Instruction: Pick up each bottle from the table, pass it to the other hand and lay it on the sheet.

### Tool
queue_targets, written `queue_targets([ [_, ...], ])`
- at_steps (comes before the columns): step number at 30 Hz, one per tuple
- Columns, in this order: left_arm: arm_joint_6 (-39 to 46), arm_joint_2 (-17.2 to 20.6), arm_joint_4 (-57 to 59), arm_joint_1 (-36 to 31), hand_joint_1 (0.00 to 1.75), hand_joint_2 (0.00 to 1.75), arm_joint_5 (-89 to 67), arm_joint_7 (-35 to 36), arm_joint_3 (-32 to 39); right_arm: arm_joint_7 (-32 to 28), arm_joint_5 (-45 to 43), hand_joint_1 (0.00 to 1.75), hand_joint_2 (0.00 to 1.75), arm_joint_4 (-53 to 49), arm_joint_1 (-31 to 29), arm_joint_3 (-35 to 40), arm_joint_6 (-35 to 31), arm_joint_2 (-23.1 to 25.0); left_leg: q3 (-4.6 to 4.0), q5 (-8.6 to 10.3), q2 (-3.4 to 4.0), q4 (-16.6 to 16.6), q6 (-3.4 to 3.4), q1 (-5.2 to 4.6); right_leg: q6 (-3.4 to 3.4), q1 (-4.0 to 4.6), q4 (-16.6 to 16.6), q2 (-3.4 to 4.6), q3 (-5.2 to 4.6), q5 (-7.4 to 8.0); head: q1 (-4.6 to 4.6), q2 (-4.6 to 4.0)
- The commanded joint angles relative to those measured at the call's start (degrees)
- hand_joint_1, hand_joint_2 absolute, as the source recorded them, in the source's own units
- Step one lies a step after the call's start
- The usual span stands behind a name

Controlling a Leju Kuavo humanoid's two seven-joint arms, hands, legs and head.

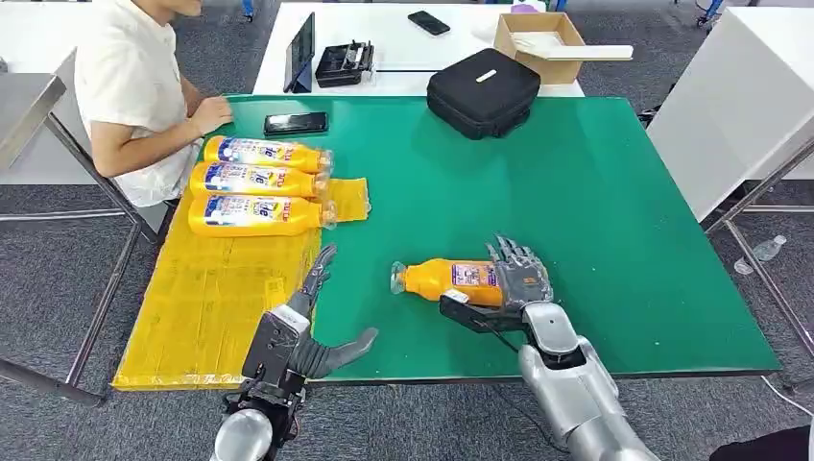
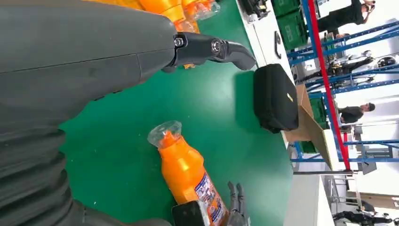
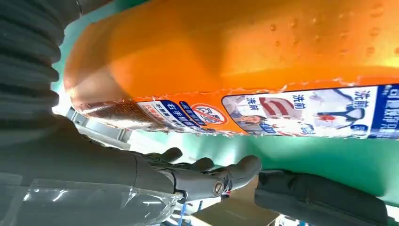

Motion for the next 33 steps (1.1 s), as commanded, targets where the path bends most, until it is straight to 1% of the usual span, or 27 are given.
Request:
queue_targets([
  [1, 0.09, -3.24, 1.56, 0.51, 0.00, 1.75, 0.14, 0.35, 0.13, 0.18, 0.15, 0.00, 1.75, 5.11, -1.31, -0.93, 0.27, 0.53, 0.08, -0.04, 0.05, 0.01, -0.01, 0.04, -0.16, 0.07, -0.04, -0.03, 0.11, -0.03, 0.00, 0.00],
  [2, 0.09, -3.24, 1.56, 0.51, 0.00, 1.75, 0.14, 0.35, 0.13, 0.18, 0.15, 0.00, 1.75, 5.11, -1.31, -0.93, 0.27, 0.53, 0.14, -0.07, 0.10, 0.01, -0.01, 0.06, -0.26, 0.11, -0.05, -0.03, 0.17, -0.05, 0.00, 0.00],
  [6, 0.12, -3.24, 1.49, 0.57, 0.00, 1.75, 0.06, 0.39, 0.13, 0.03, 0.25, 0.00, 1.75, 7.02, -1.93, -1.41, 0.82, 0.75, 0.13, -0.06, 0.09, 0.00, -0.01, 0.06, -0.26, 0.11, -0.06, -0.03, 0.17, -0.04, 0.00, 0.00],
  [8, 0.12, -3.24, 1.41, 0.78, 0.00, 1.75, -0.19, 0.58, 0.28, -0.03, 1.40, 0.00, 1.75, 7.56, -1.88, -0.87, 1.25, 0.46, 0.08, -0.03, 0.05, 0.00, 0.00, 0.04, -0.13, 0.06, -0.04, -0.02, 0.10, -0.02, 0.00, 0.00],
  [9, 0.10, -3.24, 1.43, 0.94, 0.00, 1.75, -0.26, 0.63, 0.34, -0.07, 1.40, 0.00, 1.75, 7.48, -1.59, -0.98, 1.28, 0.43, 0.14, -0.06, 0.09, -0.01, 0.00, 0.04, -0.23, 0.09, -0.07, -0.03, 0.16, -0.03, 0.00, 0.00],
  [10, 0.07, -3.24, 1.36, 1.11, 0.00, 1.75, -0.33, 0.67, 0.44, -0.28, 1.72, 0.00, 1.75, 6.65, -0.99, -0.79, 1.25, 0.19, 0.19, -0.07, 0.10, -0.04, 0.00, 0.06, -0.28, 0.11, -0.10, -0.03, 0.22, -0.04, 0.00, 0.00],
  [12, 0.10, -3.24, 0.97, 1.56, 0.00, 1.75, -0.34, 0.67, 0.65, -0.45, 2.36, 0.00, 1.75, 4.82, 0.25, -0.35, 2.94, -0.37, 0.11, -0.04, 0.02, -0.01, 0.00, 0.04, -0.14, 0.07, -0.06, -0.05, 0.14, -0.03, 0.00, 0.00],
  [15, -0.02, -3.23, 0.41, 2.04, 0.00, 1.75, -0.57, 0.67, 1.17, -0.66, 2.55, 0.00, 1.75, 2.74, 1.68, 0.21, 3.85, -1.44, 0.20, -0.06, -0.04, -0.03, 0.00, 0.06, -0.23, 0.11, -0.10, -0.15, 0.26, -0.07, 0.00, 0.00],
  [16, -0.84, -3.09, 0.61, 1.72, 0.00, 1.75, -0.45, 0.48, 1.06, 0.17, -0.95, 1.75, 1.75, 3.75, 1.71, -2.96, 8.39, -0.68, 0.23, -0.08, -0.02, -0.04, 0.00, 0.08, -0.27, 0.13, -0.13, -0.15, 0.29, -0.08, 0.00, 0.00],
  [18, -1.19, -3.24, 1.72, 0.75, 0.00, 1.75, -0.41, 0.41, 1.04, -2.86, -4.84, 1.75, 1.75, 5.26, 2.32, -4.83, 8.73, -3.19, 0.19, -0.04, -0.06, -0.01, 0.00, 0.06, -0.15, 0.08, -0.08, -0.13, 0.22, -0.05, 0.02, 0.00],
  [19, -1.33, -3.22, 2.26, 0.94, 0.00, 1.75, -0.20, 0.08, 0.79, -5.18, -7.52, 1.75, 1.75, 6.40, 2.70, -5.76, 8.78, -3.61, 0.23, -0.01, -0.23, -0.03, 0.01, 0.07, -0.22, 0.11, -0.13, -0.34, 0.33, -0.08, 0.00, 0.00],
  [20, -1.55, -3.16, 2.64, 1.04, 0.00, 1.75, 0.00, -0.36, 0.52, -7.04, -10.54, 1.75, 1.75, 6.81, 3.53, -6.78, 9.46, -4.51, 0.20, 0.01, -0.19, -0.04, 0.01, 0.01, -0.14, 0.04, -0.10, -0.25, 0.23, -0.06, 0.00, 0.00],
  [21, -2.33, -2.86, 3.38, 0.58, 0.00, 1.75, 0.44, -1.36, -0.17, -12.10, -19.61, 1.75, 1.75, 6.81, 5.40, -8.99, 13.56, -6.62, 0.23, 0.01, -0.29, -0.05, 0.02, 0.05, -0.17, 0.08, -0.16, -0.37, 0.32, -0.07, 0.00, 0.00],
  [22, -2.50, -2.61, 4.03, -0.06, 0.00, 1.75, 0.36, -2.17, -0.88, -14.31, -27.32, 1.75, 1.75, 6.25, 7.17, -10.15, 17.48, -9.24, 0.29, 0.01, -0.27, -0.08, 0.02, 0.07, -0.28, 0.12, -0.22, -0.40, 0.40, -0.07, -0.02, 0.00],
  [23, -2.07, -2.29, 4.58, -0.91, 0.00, 1.75, -0.61, -3.47, -2.00, -15.44, -36.74, 1.75, 1.75, 4.82, 9.61, -10.96, 21.47, -12.89, 0.33, 0.04, -0.51, -0.10, 0.04, 0.03, -0.16, 0.07, -0.24, -0.59, 0.47, -0.10, 0.00, 0.00],
  [24, -2.06, -2.40, 4.88, -1.36, 0.00, 1.75, -0.49, -3.47, -2.40, -16.06, -40.82, 1.75, 1.75, 3.67, 11.27, -9.16, 20.51, -16.32, 0.42, 0.03, -0.55, -0.11, 0.03, 0.07, -0.23, 0.12, -0.30, -0.66, 0.47, -0.13, 0.02, 0.00],
  [25, -2.11, -2.38, 5.03, -1.61, 0.00, 1.75, 0.06, -3.27, -2.79, -15.63, -44.38, 1.75, 1.75, 3.97, 11.52, -7.49, 19.80, -18.14, 0.38, 0.06, -0.95, -0.05, 0.07, 0.07, -0.24, 0.13, -0.31, -1.08, 0.14, -0.21, -0.02, 0.00],
  [26, -2.08, -2.31, 5.12, -1.70, 0.00, 1.75, 0.23, -3.19, -2.95, -15.45, -45.97, 1.75, 1.75, 3.66, 11.54, -6.53, 20.01, -18.78, 0.42, 0.00, -0.93, -0.11, 0.04, 0.09, -0.31, 0.16, -0.41, -1.09, 0.22, -0.21, 0.00, 0.00],
  [27, -2.12, -2.31, 5.43, -1.94, 0.00, 1.75, 0.46, -3.09, -3.03, -15.33, -48.55, 1.75, 1.75, 3.13, 11.67, -6.16, 21.28, -19.51, 0.43, 0.02, -1.27, -0.13, 0.12, 0.06, -0.29, 0.14, -0.48, -1.46, 0.49, -0.29, -0.02, 0.00],
  [28, -2.20, -2.29, 5.65, -2.10, 0.00, 1.75, 0.74, -3.01, -3.12, -14.95, -51.13, 1.75, 1.75, 1.75, 12.23, -5.10, 21.89, -20.63, 0.61, -0.09, -1.09, -0.17, 0.21, 0.12, -0.24, 0.20, -0.63, -1.29, 0.58, -0.29, 0.02, 0.00],
  [29, -2.23, -2.28, 5.79, -2.18, 0.00, 1.75, 0.86, -2.98, -3.17, -14.72, -52.09, 1.75, 1.75, 0.87, 12.65, -4.51, 21.92, -21.32, 0.84, -0.22, -0.87, -0.12, 0.18, 0.15, -0.17, 0.23, -0.67, -1.03, 0.70, -0.28, 0.00, 0.00],
  [30, -2.23, -2.28, 5.79, -2.18, 0.00, 1.75, 0.86, -2.98, -3.17, -14.72, -52.09, 1.75, 1.75, 0.87, 12.65, -4.51, 21.92, -21.32, 1.13, -0.39, -0.58, -0.07, 0.29, 0.02, 0.02, 0.09, -0.54, -0.68, 0.82, -0.39, 0.02, 0.00],
  [31, -2.23, -2.24, 5.94, -2.24, 0.00, 1.75, 0.90, -2.98, -3.20, -14.15, -52.82, 1.75, 1.75, 0.01, 12.89, -4.24, 22.06, -21.64, 1.16, -0.47, -0.53, -0.03, 0.33, 0.07, 0.00, 0.16, -0.63, -0.66, 0.97, -0.41, 0.02, 0.00],
  [32, -2.23, -2.19, 5.89, -2.21, 0.00, 1.75, 0.94, -2.98, -3.24, -13.50, -53.40, 1.75, 1.75, -0.43, 12.93, -3.72, 22.02, -21.77, 1.37, -0.63, -0.42, -0.01, 0.32, 0.10, 0.11, 0.17, -0.67, -0.50, 1.22, -0.44, 0.02, 0.00],
  [33, -2.23, -2.19, 5.89, -2.21, 0.00, 1.75, 0.94, -2.98, -3.24, -13.50, -53.40, 1.75, 1.75, -0.43, 12.93, -3.72, 22.02, -21.77, 1.49, -0.70, -0.26, -0.02, 0.31, 0.05, 0.15, 0.11, -0.66, -0.32, 1.21, -0.42, -0.02, 0.00],
])
